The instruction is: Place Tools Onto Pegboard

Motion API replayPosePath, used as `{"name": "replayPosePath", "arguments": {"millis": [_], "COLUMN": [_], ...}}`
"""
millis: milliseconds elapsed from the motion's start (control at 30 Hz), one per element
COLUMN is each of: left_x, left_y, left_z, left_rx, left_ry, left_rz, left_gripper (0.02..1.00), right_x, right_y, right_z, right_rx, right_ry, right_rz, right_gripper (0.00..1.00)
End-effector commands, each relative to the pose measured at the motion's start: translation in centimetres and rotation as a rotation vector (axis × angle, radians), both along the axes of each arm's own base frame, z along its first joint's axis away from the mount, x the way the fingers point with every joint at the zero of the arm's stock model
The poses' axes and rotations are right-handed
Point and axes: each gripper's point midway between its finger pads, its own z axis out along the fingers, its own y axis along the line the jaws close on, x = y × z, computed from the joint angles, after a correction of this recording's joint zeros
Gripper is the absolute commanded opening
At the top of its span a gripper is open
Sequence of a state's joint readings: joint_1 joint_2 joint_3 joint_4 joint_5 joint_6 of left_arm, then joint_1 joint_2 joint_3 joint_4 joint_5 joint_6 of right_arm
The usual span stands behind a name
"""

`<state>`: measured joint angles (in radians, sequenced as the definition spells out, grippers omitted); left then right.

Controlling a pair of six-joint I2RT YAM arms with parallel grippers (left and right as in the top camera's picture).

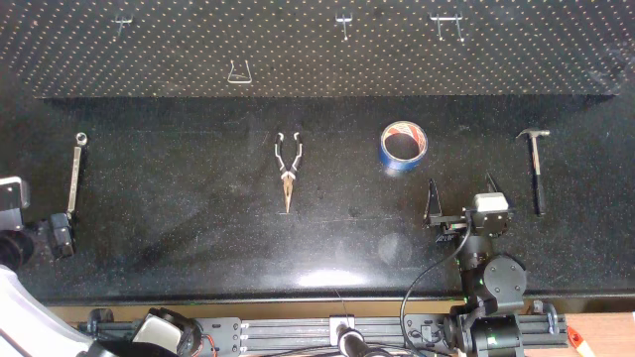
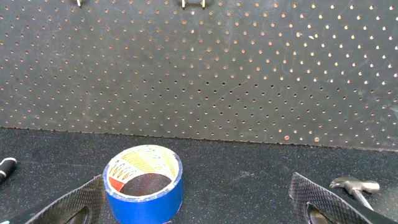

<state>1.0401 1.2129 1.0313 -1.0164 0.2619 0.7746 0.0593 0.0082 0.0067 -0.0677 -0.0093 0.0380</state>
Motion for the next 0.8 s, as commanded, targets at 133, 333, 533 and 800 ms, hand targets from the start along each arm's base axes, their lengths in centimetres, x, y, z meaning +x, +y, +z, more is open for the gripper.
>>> {"name": "replayPosePath", "arguments": {"millis": [133, 333, 533, 800], "left_x": [3.4, 5.6, 9.0, 11.5], "left_y": [3.2, 5.4, 4.4, 2.9], "left_z": [-3.5, -7.3, -9.9, -13.3], "left_rx": [-0.024, -0.057, -0.124, -0.14], "left_ry": [-0.045, -0.067, -0.081, -0.027], "left_rz": [-0.12, -0.128, -0.119, -0.183], "left_gripper": [0.993, 0.996, 0.996, 0.996], "right_x": [0.0, 0.0, 0.0, 0.0], "right_y": [0.1, 0.1, 0.1, 0.1], "right_z": [-0.1, -0.1, -0.1, -0.1], "right_rx": [-0.017, -0.017, -0.017, -0.017], "right_ry": [0.001, 0.001, 0.001, 0.001], "right_rz": [0.008, 0.008, 0.008, 0.008], "right_gripper": [0.956, 0.956, 0.956, 0.956]}}
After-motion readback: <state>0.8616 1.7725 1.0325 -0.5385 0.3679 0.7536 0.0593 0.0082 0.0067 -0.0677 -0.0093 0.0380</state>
